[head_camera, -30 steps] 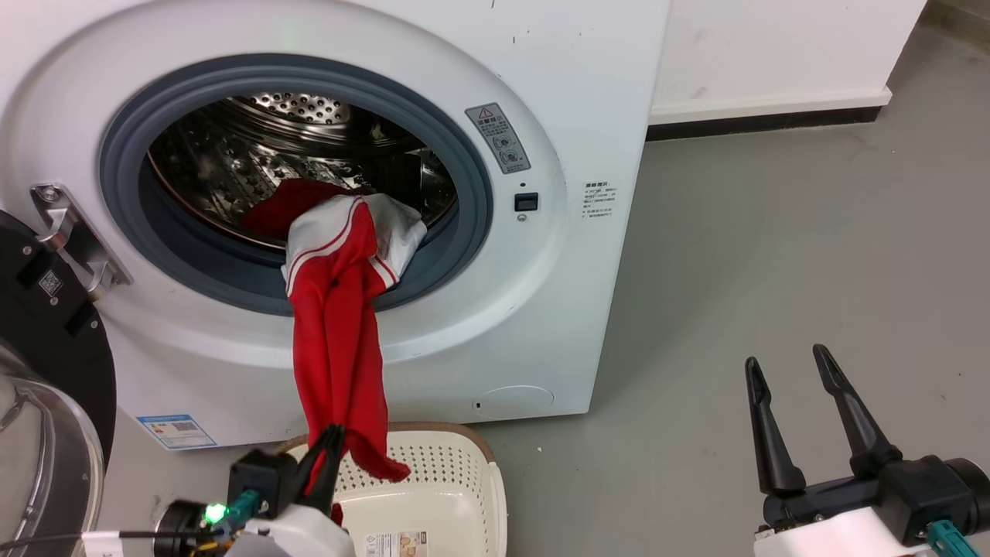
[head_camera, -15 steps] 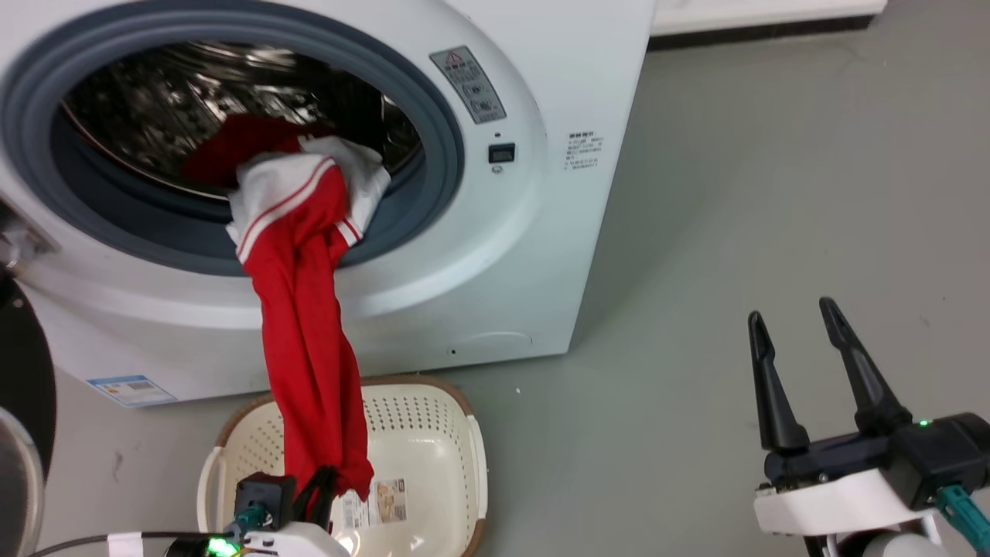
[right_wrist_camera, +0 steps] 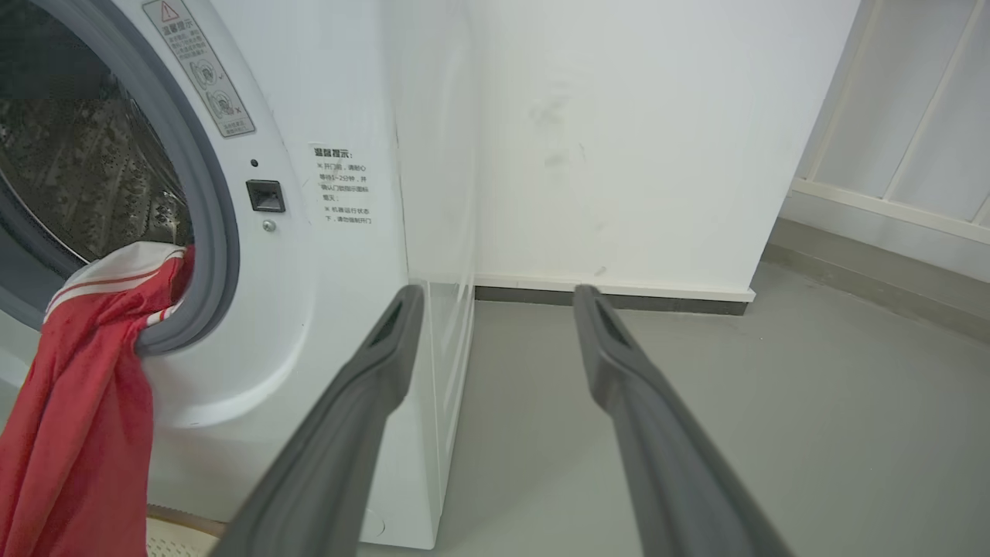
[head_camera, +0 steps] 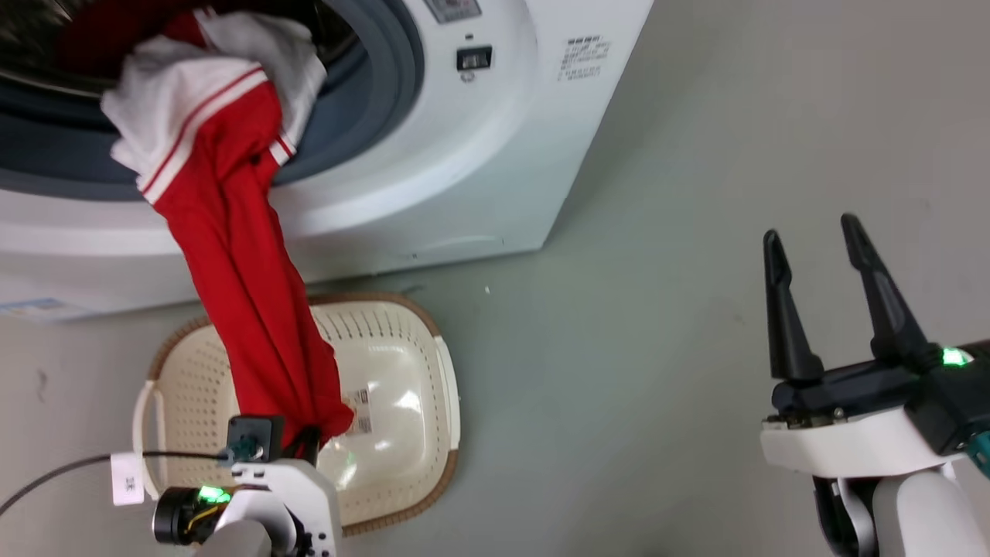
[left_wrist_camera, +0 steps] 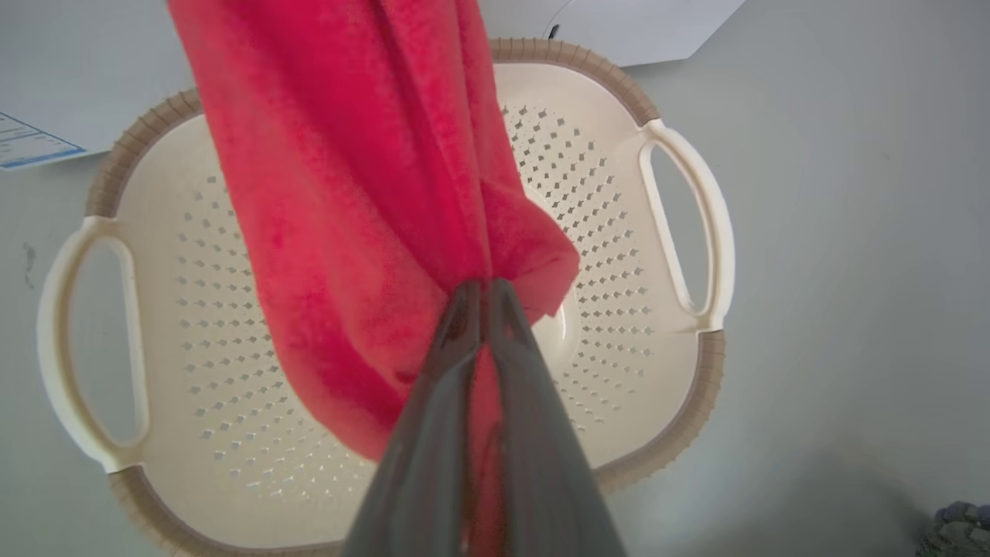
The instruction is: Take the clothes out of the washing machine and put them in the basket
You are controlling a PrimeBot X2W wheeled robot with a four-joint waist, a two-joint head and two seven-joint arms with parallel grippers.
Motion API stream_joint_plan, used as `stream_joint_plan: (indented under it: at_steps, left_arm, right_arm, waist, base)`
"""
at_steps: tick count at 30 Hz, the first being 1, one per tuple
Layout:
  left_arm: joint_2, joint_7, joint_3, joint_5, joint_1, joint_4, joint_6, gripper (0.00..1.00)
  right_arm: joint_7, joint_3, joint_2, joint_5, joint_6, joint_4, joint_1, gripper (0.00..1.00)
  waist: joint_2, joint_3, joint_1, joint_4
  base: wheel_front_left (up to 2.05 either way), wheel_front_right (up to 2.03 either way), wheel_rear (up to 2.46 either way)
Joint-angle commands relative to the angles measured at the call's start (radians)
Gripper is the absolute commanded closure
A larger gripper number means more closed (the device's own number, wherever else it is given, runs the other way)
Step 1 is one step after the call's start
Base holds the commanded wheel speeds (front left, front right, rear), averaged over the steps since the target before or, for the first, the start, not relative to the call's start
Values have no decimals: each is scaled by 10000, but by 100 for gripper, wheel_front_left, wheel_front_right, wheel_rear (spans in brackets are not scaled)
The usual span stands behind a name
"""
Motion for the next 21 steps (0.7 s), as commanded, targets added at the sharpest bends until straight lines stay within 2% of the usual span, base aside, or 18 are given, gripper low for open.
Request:
stream_joint_plan:
  at_steps: [1,6,12,21]
  left_arm:
    - [-49,-32,-4,-41,-174,224,-68,100]
    - [-210,-55,-49,-42,-947,1446,-339,100]
    - [-328,-103,-55,-14,-1783,2275,-509,100]
    - [-381,151,-63,-133,-2648,2944,-533,100]
  right_arm:
    - [-24,-19,5,94,-7,-41,-191,0]
    - [-24,-37,3,155,-7,-119,-576,0]
    - [-24,-195,5,185,-7,-202,-986,0]
    - [-24,-258,3,219,-7,-289,-1387,0]
  waist:
    - [0,529,-2,-72]
    - [0,1203,-2,-103]
    - [0,1949,-2,-58]
    - [0,2678,-2,-66]
  base:
    - [0,0,0]
    - [0,0,0]
    - [0,0,0]
    - [0,0,0]
